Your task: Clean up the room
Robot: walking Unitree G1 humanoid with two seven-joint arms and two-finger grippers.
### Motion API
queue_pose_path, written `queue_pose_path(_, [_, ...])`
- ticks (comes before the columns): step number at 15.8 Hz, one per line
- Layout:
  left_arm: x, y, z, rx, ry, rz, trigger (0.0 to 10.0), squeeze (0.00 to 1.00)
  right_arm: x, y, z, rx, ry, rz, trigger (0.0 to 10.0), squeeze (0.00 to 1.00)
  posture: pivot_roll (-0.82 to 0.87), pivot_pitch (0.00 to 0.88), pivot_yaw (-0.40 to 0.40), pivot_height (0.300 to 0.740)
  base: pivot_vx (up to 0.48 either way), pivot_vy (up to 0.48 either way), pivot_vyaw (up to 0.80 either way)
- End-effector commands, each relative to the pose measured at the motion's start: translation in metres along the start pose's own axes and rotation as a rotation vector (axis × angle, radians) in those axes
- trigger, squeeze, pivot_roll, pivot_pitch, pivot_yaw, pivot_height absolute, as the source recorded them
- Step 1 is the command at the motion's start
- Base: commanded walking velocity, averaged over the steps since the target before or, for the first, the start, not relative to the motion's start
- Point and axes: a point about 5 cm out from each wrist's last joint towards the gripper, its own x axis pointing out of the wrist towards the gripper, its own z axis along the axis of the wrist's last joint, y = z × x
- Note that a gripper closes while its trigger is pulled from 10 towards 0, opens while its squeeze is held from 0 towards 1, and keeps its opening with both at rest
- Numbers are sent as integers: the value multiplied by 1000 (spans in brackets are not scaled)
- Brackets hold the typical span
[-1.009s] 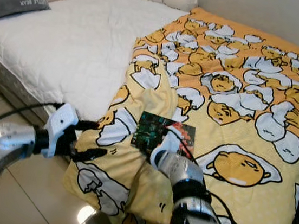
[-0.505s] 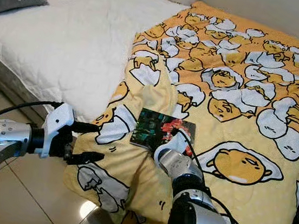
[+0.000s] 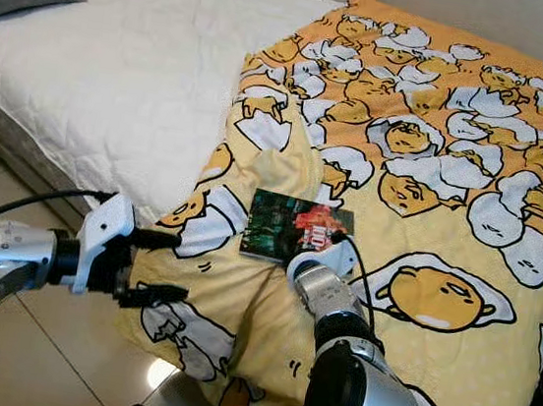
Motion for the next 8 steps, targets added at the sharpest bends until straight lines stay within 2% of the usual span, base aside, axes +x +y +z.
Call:
queue_pose_path(1, [1, -4, 0, 4, 2, -24, 10000, 0, 0, 7, 7, 47, -43, 38, 10000, 0, 20, 83, 10, 740, 0, 0, 0])
queue_pose_path(3, [3, -7, -1, 1, 2, -27, 10000, 0, 0, -1, 2, 119, -60, 34, 10000, 0, 32, 91, 10, 740, 0, 0, 0])
queue_pose_path(4, [2, -9, -2, -2, 2, -30, 10000, 0, 0, -3, 1, 155, -78, 51, 4667, 0, 38, 96, 9, 740, 0, 0, 0])
queue_pose_path(5, [1, -10, -3, -8, 2, -32, 10000, 0, 0, -4, -1, 181, -91, 81, 2784, 0, 41, 99, 10, 740, 0, 0, 0])
queue_pose_path(6, [0, -11, -3, -12, -1, -31, 10000, 0, 0, -3, -1, 193, -103, 108, 0, 0, 42, 101, 11, 740, 0, 0, 0])
queue_pose_path(8, [1, -13, -3, -17, -10, -31, 10000, 0, -1, -4, 2, 207, -137, 165, 0, 0, 46, 106, 13, 740, 0, 0, 0])
